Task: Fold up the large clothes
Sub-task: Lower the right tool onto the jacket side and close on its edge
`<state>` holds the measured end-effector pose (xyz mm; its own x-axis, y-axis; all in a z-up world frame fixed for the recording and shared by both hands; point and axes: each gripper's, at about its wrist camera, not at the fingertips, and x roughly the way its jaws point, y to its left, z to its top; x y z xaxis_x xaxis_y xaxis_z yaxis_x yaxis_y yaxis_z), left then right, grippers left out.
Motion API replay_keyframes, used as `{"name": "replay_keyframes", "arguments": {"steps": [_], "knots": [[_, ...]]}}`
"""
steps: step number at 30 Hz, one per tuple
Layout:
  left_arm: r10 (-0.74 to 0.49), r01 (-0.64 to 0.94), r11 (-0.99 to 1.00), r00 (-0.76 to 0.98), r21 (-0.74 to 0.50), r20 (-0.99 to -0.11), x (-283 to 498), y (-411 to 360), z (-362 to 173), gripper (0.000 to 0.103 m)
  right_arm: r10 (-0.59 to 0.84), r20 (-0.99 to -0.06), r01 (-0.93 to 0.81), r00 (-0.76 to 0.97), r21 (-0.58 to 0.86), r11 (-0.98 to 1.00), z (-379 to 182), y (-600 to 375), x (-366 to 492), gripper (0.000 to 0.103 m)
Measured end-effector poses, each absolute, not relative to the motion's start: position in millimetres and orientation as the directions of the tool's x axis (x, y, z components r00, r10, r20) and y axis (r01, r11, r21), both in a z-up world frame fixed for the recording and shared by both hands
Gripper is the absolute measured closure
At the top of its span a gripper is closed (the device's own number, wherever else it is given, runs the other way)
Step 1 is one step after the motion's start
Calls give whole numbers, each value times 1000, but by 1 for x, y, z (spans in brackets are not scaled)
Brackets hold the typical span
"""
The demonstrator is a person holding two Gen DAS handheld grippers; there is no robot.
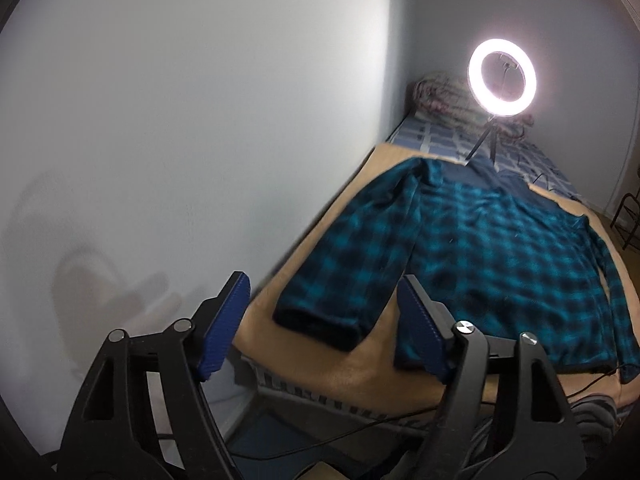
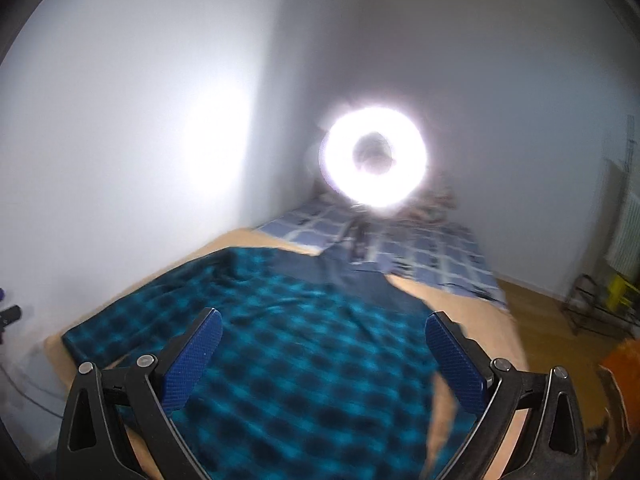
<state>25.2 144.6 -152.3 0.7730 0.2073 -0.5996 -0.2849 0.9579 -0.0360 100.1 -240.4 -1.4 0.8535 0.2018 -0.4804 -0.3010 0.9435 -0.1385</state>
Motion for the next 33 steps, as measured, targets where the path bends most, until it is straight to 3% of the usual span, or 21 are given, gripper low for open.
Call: {"name": "replay_keyframes", "arguments": {"steps": [3,8,12,18,28,33], "knots": [[187,-287,956,752,-59,-632,33,152,-167,39,246,-531,-366,811,-131,921,-9,-215,133,6],[161,-304,947,721,-100,-674,49,161,-194,39,331,-619,-453,712,-45,890,-21,-180,185,13],[140,-317,939,704,-133,-696,61,169,-213,39,396,-666,-511,632,27,859,-36,-147,223,26],[108,-355,914,682,-199,-723,76,185,-242,39,465,-722,-553,512,137,822,-73,-99,277,30],[93,-373,900,671,-226,-736,108,194,-279,34,539,-765,-514,354,322,795,-126,-23,373,33],[92,-378,894,681,-241,-727,115,199,-287,34,558,-777,-414,292,423,806,-154,9,428,41]]}}
